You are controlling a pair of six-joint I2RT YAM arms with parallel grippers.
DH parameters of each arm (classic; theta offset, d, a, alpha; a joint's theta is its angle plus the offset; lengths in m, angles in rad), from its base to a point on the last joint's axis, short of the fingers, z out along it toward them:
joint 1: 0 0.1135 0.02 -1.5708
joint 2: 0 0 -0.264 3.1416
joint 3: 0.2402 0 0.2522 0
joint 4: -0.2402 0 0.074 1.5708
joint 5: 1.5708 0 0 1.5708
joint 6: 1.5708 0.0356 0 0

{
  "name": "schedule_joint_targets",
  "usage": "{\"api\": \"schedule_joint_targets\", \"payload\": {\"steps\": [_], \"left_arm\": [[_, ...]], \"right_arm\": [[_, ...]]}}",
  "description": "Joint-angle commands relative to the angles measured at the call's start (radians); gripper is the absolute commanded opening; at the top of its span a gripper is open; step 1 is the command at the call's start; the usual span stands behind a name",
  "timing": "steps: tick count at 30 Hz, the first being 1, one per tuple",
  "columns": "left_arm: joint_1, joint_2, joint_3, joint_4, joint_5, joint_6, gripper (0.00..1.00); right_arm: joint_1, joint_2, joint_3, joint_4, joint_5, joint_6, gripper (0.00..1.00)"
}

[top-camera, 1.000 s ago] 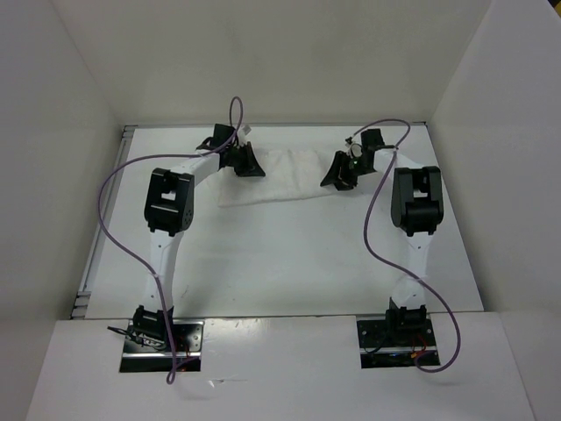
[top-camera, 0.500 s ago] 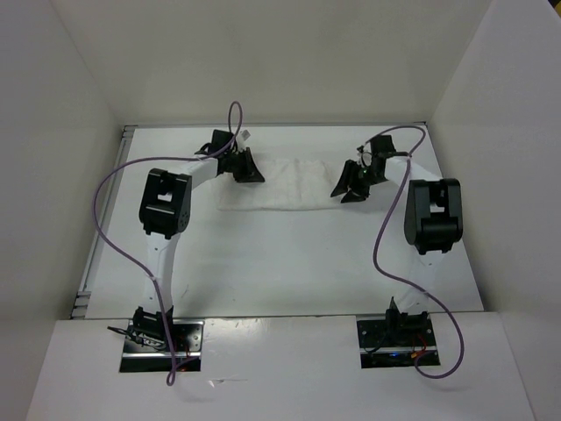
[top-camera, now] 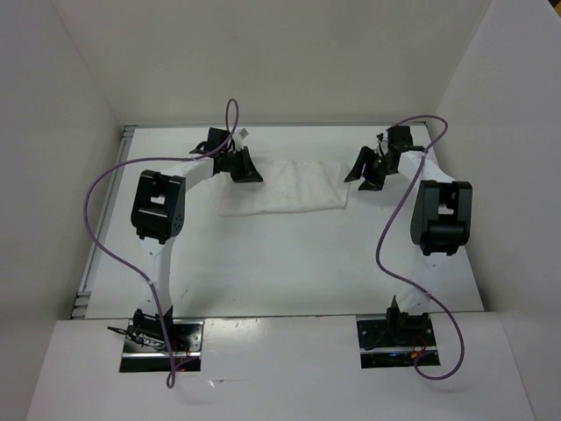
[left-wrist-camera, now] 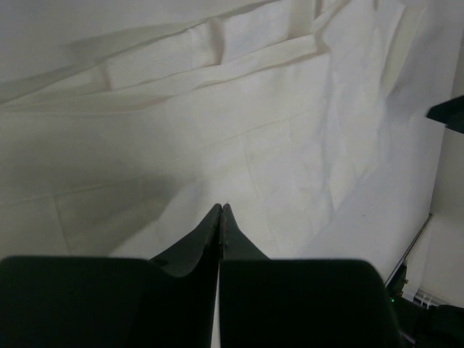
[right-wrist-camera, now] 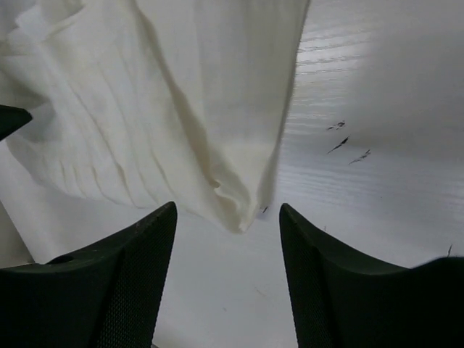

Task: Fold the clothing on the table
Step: Fold the skirt

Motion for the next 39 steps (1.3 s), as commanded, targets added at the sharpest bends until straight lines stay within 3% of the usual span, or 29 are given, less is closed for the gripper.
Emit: {"api": "schedule_joint_targets", "payload": {"steps": [1, 12, 19, 26, 32, 34, 35, 39], "left_arm": [[-0.001, -0.08, -0.001, 0.002, 0.031, 0.04, 0.01], [-0.01, -0.08, -0.029, 0.001, 0.059, 0.04, 0.01], [-0.019, -0.071, -0.047, 0.002, 0.068, 0.04, 0.01], [-0.019, -0.061, -0.036, -0.008, 0.077, 0.049, 0.01], [-0.019, -0.061, -0.036, -0.008, 0.077, 0.049, 0.01], [-0.019, -0.052, -0.036, 0.002, 0.088, 0.049, 0.01], [-0.019, -0.052, -0.045, 0.002, 0.088, 0.049, 0.01], [-0.019, -0.075, -0.045, 0.002, 0.116, 0.069, 0.05]], "right_arm": [[-0.035, 0.075, 0.007, 0.054, -0.119, -0.034, 0.65], [-0.057, 0.251, 0.007, 0.184, -0.311, 0.011, 0.66], [-0.035, 0.35, 0.108, 0.204, -0.371, 0.021, 0.69], [0.066, 0.404, 0.202, 0.146, -0.447, -0.009, 0.53], [0.113, 0.394, 0.139, 0.121, -0.503, -0.045, 0.57], [0.124, 0.394, 0.128, 0.121, -0.464, -0.045, 0.29], [0.133, 0.394, 0.119, 0.121, -0.411, -0.036, 0.0], [0.133, 0.313, 0.069, 0.13, -0.304, -0.013, 0.0]]}}
